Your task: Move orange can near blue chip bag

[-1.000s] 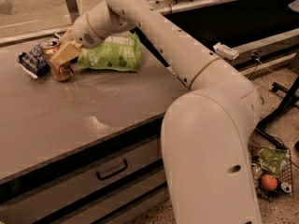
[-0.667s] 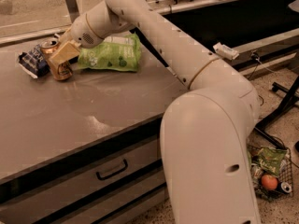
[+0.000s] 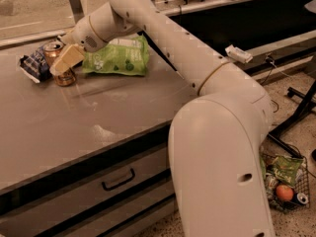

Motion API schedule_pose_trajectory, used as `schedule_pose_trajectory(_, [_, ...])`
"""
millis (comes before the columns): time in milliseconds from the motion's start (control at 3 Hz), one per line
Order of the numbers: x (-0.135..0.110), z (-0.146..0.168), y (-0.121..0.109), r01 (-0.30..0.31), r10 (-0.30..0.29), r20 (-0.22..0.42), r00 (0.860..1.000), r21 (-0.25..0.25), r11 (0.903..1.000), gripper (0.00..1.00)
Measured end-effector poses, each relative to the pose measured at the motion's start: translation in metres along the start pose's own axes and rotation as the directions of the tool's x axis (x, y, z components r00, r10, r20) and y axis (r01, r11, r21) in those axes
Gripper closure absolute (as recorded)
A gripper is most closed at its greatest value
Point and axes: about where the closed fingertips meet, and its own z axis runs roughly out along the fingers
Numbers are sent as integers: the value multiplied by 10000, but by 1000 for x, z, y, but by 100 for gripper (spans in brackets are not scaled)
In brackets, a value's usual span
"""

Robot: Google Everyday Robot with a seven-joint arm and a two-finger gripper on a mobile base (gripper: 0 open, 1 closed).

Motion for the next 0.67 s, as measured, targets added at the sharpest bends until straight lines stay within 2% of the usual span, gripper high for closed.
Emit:
schedule_pose_trajectory(333, [0, 0, 0, 0, 0, 0, 10000, -2, 10000, 0])
schedule_pose_trajectory(667, [-5, -5, 4, 563, -567, -370, 9977, -131, 9983, 0])
